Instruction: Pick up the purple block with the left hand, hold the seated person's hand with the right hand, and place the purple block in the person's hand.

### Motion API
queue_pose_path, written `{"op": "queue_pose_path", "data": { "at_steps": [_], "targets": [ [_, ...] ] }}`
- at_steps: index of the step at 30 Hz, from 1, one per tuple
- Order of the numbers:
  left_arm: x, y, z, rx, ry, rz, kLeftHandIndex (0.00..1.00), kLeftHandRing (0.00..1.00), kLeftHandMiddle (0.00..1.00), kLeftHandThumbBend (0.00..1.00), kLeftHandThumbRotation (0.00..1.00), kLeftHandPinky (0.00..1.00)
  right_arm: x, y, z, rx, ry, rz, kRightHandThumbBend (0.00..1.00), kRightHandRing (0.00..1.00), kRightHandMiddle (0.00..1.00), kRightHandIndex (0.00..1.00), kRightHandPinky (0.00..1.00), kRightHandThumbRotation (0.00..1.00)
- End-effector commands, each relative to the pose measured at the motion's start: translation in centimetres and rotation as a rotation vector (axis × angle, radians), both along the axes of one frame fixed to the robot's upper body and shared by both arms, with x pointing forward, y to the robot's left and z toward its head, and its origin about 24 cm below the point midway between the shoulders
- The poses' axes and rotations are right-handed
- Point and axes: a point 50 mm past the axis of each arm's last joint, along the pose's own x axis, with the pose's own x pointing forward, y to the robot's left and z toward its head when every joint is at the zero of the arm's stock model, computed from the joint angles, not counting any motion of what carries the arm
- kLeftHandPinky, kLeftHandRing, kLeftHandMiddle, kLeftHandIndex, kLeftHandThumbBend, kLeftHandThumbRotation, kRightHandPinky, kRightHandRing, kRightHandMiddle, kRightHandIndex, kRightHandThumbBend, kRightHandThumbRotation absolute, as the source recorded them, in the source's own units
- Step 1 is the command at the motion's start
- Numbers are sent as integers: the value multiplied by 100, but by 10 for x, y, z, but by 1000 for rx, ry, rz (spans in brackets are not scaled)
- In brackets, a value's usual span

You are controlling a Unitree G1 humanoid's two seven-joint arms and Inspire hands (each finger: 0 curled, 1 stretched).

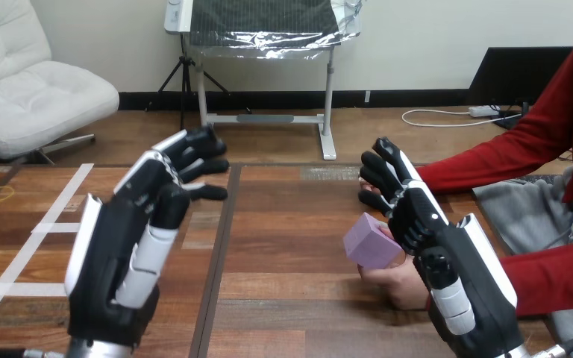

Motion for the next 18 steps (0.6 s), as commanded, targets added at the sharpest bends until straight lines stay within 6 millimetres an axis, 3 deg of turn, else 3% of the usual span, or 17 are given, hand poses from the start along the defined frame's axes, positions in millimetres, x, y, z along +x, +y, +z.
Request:
{"op": "queue_pose_path", "data": {
  "at_steps": [1,18],
  "targets": [
    [3,-1,2,16,-30,4,76,74,76,62,86,64,2,1,14,-6,-76,2,85,98,99,99,93,100],
    [10,0,0,44,-29,-6,76,76,77,63,88,68,-1,5,15,-28,-100,-2,81,95,97,97,89,100]
  ]
}}
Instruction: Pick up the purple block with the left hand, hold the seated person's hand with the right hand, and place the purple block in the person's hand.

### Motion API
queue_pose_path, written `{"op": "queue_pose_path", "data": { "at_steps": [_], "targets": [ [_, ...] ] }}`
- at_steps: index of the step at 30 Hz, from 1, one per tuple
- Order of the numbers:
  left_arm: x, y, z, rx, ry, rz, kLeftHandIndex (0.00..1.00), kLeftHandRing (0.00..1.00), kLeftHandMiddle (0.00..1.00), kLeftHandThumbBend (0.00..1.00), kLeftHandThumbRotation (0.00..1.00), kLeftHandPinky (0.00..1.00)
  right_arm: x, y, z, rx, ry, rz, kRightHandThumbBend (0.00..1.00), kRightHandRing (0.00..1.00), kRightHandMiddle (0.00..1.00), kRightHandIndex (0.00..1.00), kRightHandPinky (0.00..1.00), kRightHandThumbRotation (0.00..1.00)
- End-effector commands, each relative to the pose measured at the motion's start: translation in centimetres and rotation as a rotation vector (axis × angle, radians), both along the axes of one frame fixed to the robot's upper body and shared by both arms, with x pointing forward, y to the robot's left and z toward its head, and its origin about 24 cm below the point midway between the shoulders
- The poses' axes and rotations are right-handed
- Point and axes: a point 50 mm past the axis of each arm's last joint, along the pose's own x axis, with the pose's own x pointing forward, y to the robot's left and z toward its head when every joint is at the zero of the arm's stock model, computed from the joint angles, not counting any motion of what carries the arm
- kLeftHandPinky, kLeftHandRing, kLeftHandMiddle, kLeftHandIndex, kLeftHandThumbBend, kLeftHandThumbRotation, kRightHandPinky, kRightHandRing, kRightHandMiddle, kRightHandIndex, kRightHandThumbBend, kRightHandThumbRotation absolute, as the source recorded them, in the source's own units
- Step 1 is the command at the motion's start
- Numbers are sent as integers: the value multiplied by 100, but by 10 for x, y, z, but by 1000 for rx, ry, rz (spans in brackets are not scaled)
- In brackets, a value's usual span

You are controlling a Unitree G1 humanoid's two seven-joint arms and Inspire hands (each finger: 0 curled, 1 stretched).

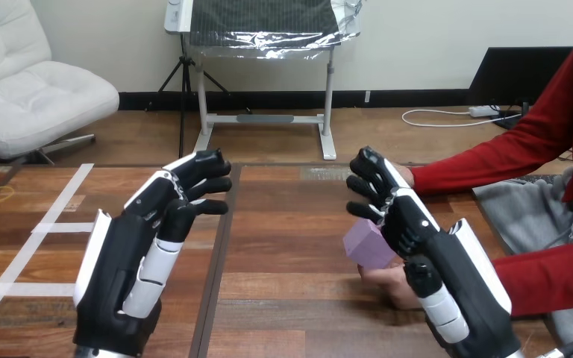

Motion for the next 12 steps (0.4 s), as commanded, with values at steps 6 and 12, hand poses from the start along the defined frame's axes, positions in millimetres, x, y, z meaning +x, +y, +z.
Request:
{"op": "queue_pose_path", "data": {
  "at_steps": [6,12],
  "targets": [
    [13,-4,15,8,-80,-24,75,76,77,62,87,67,3,2,16,4,-101,-6,80,96,97,97,91,100],
    [14,-7,16,12,-83,-23,75,76,76,61,86,64,3,2,18,-3,-108,-10,81,96,96,97,91,100]
  ]
}}
